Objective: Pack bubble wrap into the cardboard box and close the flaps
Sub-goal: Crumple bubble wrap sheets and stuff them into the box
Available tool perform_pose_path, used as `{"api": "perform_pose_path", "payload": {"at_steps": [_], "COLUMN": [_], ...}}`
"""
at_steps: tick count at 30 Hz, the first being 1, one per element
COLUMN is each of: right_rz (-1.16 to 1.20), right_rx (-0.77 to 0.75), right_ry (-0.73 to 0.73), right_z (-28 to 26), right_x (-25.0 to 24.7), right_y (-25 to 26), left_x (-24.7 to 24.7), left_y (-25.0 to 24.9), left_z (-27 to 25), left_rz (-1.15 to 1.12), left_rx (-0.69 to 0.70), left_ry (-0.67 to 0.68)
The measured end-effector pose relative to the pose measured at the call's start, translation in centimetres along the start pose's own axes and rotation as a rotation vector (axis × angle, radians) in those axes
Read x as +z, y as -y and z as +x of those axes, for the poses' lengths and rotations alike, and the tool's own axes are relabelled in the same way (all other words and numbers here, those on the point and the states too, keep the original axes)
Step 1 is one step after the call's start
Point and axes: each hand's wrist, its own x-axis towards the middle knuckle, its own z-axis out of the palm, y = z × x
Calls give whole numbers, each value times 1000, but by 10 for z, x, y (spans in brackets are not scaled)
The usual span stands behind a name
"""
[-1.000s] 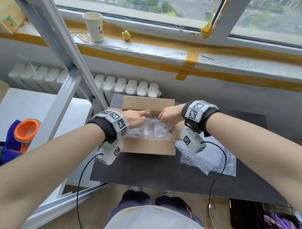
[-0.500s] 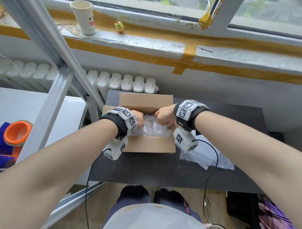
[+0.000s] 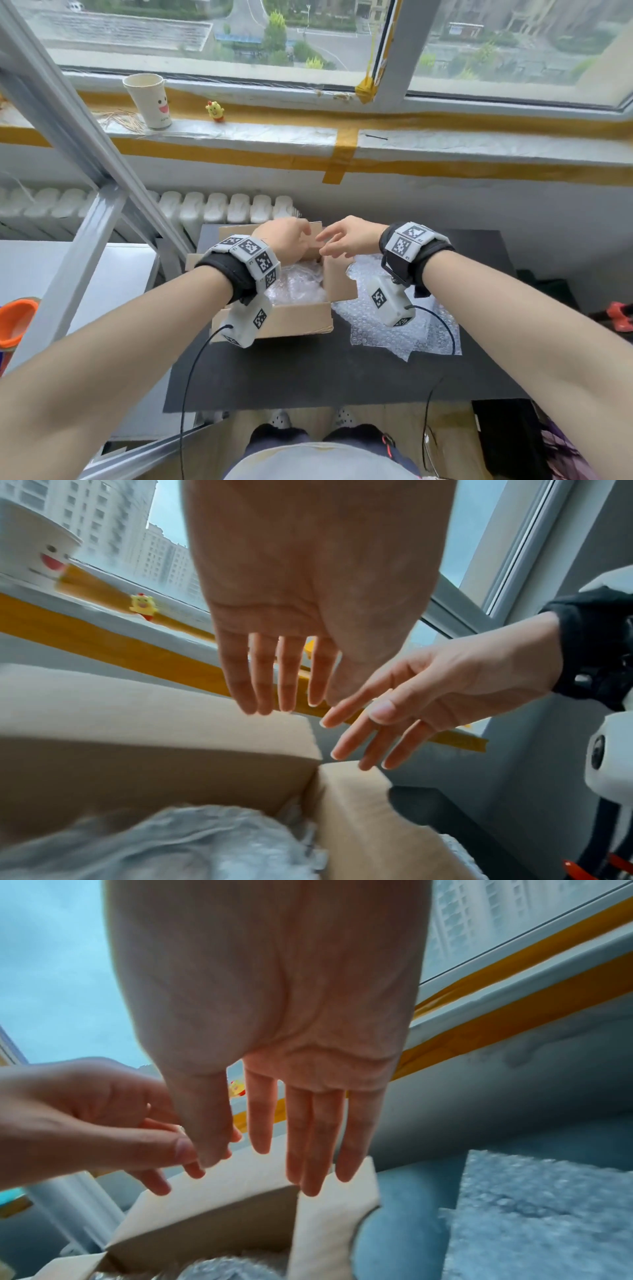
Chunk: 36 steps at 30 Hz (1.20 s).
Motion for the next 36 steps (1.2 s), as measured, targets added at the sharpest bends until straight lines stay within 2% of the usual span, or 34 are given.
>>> {"api": "perform_pose_path", "payload": {"at_steps": [4, 10, 14, 21, 25, 36], "right_rz": [-19, -65, -126, -300, -325, -345], "right_rx": [-9, 94, 149, 168, 134, 81], "right_ry": [-131, -248, -275, -162, -176, -322], "right_z": [-29, -58, -64, -58, -50, -45], "right_x": [-12, -9, 6, 32, 45, 56], "right_y": [-42, -121, -177, -258, -281, -292], "left_x": [18, 76, 127, 190, 208, 216], "left_y": [-48, -112, -130, -137, -136, -143], "left_z": [8, 11, 17, 33, 40, 37], "left_rz": [-16, -32, -62, 156, 206, 247], "left_rx": [49, 151, 124, 86, 50, 57], "left_ry": [-63, -92, 26, 210, 276, 142]}}
